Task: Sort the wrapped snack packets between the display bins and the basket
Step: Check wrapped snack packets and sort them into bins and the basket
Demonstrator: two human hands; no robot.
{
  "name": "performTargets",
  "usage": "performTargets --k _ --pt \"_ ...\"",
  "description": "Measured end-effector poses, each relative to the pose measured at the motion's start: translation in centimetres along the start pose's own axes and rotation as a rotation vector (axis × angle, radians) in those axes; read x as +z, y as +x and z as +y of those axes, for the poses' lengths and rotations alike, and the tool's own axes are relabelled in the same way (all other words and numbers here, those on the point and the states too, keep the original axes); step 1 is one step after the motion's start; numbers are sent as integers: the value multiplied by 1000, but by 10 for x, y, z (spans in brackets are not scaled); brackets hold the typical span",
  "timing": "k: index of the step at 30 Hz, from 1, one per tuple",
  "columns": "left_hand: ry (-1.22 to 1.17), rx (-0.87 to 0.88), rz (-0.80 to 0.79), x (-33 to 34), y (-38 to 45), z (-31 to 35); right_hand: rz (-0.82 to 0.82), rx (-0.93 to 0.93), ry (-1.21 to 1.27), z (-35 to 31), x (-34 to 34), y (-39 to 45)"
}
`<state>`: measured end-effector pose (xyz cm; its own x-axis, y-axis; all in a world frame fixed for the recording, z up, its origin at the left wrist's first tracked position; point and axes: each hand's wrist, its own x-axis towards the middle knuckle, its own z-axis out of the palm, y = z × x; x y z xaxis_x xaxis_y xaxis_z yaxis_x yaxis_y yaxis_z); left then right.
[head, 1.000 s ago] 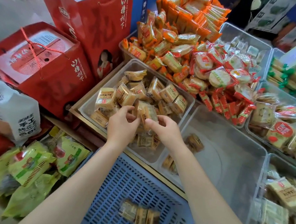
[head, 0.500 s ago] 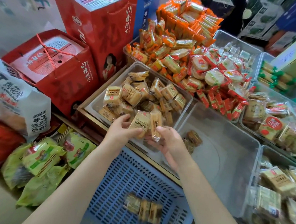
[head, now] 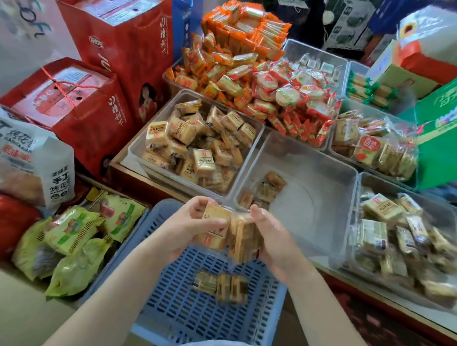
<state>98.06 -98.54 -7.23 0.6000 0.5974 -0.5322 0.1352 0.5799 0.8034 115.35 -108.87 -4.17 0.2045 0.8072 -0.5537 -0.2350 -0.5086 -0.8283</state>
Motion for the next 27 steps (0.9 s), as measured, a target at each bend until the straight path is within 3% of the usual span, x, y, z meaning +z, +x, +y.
performTargets --k 6,16,27 --pt "64 85 -31 20 -25 -6 171 -36 -71 13 -2 -31" --pt "291 180 -95 29 -42 -21 146 -103 -81 32 -2 -48" --pt "507 265 -19 26 -47 -22 261 -120 -275 31 7 -51"
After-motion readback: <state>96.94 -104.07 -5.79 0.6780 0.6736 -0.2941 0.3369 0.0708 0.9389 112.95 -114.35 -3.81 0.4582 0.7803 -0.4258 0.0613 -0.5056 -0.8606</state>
